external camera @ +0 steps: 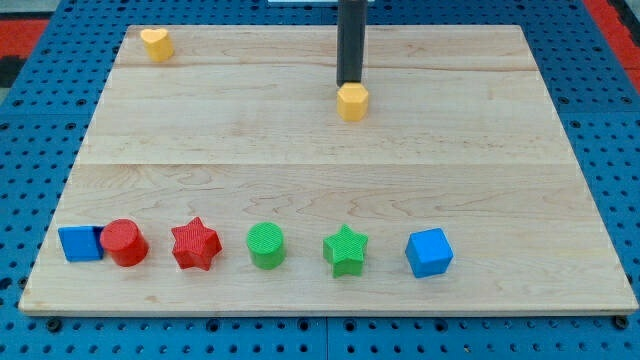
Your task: Push yellow hexagon on right side of blue cube
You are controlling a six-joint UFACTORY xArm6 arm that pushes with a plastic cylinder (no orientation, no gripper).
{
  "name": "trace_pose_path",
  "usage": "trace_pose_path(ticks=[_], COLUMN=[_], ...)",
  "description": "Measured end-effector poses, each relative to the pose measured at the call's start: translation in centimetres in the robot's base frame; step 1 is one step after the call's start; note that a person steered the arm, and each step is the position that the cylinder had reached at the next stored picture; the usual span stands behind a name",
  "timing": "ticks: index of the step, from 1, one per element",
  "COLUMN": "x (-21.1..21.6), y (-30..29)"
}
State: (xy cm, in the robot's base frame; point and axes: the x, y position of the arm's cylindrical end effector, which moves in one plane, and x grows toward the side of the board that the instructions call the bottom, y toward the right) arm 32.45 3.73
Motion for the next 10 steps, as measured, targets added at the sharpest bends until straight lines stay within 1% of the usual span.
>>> trace_pose_path(ticks=[1, 2, 4, 5, 6, 7, 8, 9, 10], x=[3.0, 5.1, 8.4, 9.3, 10.6, 10.8, 10.8, 11.9, 12.4], y=[0.1, 0.1, 2.6, 0.5, 0.3, -1.3, 2.0, 5.4, 3.0])
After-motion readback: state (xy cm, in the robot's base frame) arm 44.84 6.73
